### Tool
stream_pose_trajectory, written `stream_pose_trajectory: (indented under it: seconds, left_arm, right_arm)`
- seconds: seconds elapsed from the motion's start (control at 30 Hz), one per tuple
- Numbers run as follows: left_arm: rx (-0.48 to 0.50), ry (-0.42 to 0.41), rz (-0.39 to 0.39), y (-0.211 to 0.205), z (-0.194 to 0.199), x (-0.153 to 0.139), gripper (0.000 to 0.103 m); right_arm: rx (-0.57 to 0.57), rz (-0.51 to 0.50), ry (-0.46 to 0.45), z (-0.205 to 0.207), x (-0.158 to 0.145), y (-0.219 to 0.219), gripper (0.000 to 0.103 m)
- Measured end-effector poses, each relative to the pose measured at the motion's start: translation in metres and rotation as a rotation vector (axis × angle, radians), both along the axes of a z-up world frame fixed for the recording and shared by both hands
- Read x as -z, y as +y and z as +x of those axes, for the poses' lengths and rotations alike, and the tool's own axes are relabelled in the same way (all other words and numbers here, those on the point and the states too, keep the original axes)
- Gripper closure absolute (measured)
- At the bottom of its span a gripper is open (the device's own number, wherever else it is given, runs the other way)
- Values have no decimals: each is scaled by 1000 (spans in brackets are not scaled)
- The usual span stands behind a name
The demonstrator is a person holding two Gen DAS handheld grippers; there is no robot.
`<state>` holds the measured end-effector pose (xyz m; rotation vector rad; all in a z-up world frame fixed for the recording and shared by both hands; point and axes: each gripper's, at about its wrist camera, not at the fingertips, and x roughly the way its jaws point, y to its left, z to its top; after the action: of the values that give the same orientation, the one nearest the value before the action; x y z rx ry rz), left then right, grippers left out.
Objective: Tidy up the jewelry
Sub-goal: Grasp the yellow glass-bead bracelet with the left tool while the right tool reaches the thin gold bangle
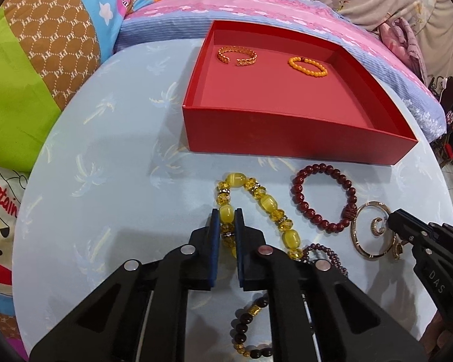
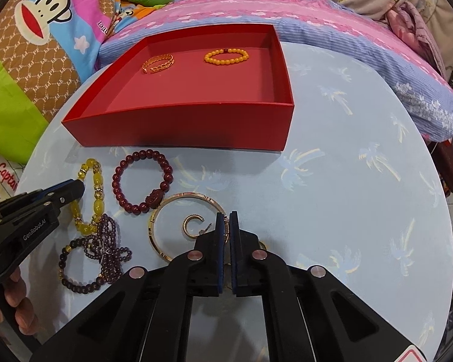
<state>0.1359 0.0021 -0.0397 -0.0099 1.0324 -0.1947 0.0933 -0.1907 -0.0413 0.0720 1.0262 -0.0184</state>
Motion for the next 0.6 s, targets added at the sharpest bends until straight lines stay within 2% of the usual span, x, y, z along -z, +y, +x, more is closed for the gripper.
stream_pose_trajectory:
  seconds: [0.23, 0.6]
  left_arm:
    - [4, 4, -13, -2, -5, -4, 94]
    - [15, -48, -33, -1, -23, -32, 94]
  right_arm:
    - [2, -25, -26, -8, -26, 3, 100]
    - [-18, -68, -99, -29, -66, 12, 103]
